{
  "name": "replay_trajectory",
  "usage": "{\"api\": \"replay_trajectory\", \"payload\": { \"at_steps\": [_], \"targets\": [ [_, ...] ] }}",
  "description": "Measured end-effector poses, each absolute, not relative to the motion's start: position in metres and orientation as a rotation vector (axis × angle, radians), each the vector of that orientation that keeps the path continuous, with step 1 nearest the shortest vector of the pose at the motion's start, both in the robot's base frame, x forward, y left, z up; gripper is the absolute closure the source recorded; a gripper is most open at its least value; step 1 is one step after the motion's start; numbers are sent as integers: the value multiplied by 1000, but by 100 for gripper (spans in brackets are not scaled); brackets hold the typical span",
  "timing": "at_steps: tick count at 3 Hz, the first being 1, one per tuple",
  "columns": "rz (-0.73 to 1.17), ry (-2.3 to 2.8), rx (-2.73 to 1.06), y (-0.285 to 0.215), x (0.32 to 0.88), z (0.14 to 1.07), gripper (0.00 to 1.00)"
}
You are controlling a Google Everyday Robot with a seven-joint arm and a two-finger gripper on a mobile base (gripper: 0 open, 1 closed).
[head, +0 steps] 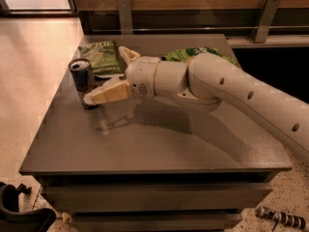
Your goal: Pick redbull can
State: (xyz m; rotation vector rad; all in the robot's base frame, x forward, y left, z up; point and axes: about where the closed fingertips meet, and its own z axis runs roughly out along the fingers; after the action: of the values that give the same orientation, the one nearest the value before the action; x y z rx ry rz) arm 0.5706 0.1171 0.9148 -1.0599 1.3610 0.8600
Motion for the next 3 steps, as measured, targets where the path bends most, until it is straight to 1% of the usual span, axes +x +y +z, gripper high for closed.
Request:
{"api": "replay_trajectory", "payload": {
  "at_steps": [1, 2, 3],
  "targets": [
    [923, 1313, -1134, 164, 569, 893, 3],
    [946, 1323, -1188, 187, 570, 878, 24],
    [952, 1319, -1194, 191, 568, 878, 55]
  ]
}}
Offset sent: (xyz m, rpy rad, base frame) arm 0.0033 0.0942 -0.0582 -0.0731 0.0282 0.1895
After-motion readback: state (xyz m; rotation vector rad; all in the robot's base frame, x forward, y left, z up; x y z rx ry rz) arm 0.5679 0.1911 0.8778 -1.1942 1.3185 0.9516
